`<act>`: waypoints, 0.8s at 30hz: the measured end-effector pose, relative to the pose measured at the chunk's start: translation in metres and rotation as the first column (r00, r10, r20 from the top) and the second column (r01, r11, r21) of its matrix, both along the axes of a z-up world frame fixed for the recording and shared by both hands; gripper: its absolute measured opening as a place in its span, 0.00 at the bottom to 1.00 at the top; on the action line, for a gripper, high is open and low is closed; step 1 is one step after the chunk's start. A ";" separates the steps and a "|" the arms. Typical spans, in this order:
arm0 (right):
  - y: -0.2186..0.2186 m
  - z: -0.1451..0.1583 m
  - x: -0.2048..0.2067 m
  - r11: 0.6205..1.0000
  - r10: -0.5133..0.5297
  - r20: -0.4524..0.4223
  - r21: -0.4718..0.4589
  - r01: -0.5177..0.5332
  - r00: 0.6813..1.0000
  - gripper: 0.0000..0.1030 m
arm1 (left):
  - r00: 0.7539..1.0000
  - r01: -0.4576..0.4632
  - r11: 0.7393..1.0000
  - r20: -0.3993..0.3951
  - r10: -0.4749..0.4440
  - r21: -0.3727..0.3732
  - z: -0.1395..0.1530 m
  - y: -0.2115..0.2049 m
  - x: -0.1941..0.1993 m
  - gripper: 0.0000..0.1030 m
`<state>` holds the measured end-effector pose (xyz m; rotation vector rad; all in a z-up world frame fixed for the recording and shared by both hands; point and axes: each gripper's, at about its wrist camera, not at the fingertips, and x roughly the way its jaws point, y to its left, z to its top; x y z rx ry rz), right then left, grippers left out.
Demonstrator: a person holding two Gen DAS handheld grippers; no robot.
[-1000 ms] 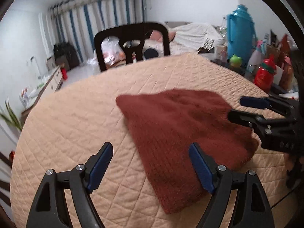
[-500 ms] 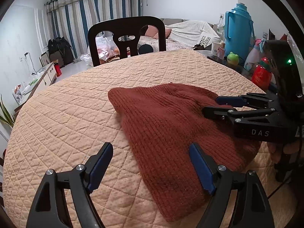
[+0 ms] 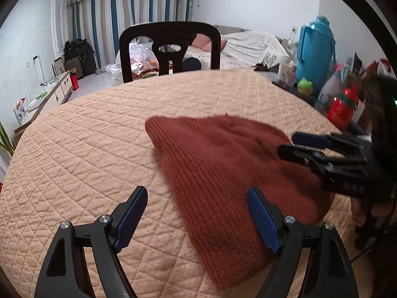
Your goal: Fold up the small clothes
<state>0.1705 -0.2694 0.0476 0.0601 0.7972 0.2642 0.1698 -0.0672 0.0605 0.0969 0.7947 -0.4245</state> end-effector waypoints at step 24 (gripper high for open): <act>0.016 -0.011 -0.049 0.986 0.115 0.006 -0.119 -0.113 0.993 0.49 | 0.970 -0.113 0.991 -0.225 0.096 -0.065 -0.031 0.003 0.073 0.81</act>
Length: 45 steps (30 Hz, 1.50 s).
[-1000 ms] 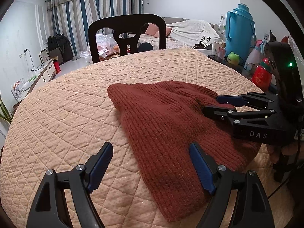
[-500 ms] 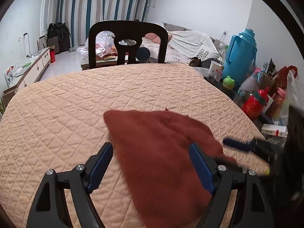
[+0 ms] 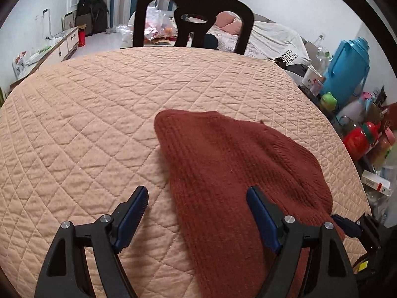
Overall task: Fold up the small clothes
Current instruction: 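Move both open tools to the edge of the rust-red sweater bundle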
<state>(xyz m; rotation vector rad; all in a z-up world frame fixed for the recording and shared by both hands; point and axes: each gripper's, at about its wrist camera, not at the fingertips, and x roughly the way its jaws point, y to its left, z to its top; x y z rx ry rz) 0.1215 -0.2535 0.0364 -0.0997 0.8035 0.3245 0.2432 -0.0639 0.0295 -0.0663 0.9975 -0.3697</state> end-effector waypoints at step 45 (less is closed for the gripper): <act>-0.049 0.004 0.033 0.932 -0.074 -0.164 0.339 0.127 0.984 0.60 | 0.997 0.081 0.994 0.003 -0.081 -0.075 0.013 0.001 -0.031 0.82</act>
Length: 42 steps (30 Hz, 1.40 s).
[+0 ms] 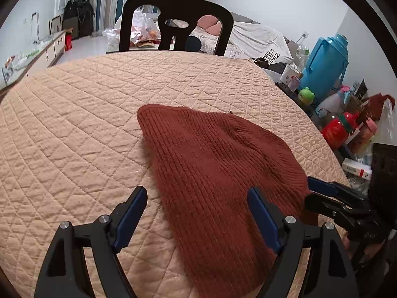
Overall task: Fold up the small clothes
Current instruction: 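Move both open tools to the edge of the rust-red sweater bundle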
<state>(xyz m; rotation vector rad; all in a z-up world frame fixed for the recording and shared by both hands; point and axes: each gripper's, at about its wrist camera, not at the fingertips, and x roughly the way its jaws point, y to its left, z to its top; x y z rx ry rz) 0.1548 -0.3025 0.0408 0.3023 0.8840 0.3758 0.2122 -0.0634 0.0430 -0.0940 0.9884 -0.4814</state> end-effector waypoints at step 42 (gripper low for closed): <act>-0.019 -0.032 0.032 0.969 -0.002 -0.116 0.244 0.031 0.993 0.49 | 0.993 -0.046 0.980 -0.116 0.024 -0.193 -0.023 0.022 0.013 0.63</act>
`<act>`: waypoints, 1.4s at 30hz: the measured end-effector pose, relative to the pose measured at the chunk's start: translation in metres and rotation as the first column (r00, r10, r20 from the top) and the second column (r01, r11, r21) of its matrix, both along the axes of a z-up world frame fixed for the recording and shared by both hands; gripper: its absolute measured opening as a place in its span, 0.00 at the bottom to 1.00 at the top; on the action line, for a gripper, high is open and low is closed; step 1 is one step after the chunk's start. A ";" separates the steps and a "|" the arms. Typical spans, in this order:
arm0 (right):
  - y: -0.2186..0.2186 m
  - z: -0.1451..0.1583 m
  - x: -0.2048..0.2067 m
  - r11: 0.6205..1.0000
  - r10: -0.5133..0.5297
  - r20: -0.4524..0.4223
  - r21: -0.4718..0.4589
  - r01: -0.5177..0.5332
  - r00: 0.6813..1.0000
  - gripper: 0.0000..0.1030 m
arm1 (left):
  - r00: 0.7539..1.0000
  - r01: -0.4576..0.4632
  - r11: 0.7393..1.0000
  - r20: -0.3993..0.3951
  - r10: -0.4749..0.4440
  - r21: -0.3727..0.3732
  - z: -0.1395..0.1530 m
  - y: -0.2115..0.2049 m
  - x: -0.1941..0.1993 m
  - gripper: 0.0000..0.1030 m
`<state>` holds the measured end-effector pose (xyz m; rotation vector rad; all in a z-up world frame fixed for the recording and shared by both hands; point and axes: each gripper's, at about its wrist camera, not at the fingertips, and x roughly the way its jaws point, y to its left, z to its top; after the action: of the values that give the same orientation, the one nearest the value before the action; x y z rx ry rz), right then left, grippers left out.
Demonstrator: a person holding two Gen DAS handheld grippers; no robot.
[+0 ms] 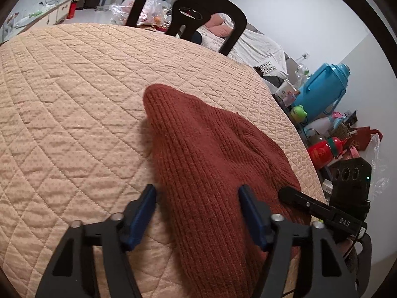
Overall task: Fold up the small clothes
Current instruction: 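Move both open tools to the edge of the rust-red sweater bundle, then close the left tool on the bundle edge while the right tool grasps it too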
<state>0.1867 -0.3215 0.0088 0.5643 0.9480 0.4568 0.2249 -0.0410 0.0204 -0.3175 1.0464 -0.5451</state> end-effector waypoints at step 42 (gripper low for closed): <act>0.058 0.047 -0.015 0.997 0.033 0.116 -0.073 -0.024 0.993 0.28 | 0.990 -0.063 0.995 0.130 0.053 0.073 0.043 0.036 -0.042 0.37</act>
<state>0.1713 -0.2639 0.0562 0.4550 0.8578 0.4748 0.1832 -0.0046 0.0629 -0.2411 0.9284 -0.4656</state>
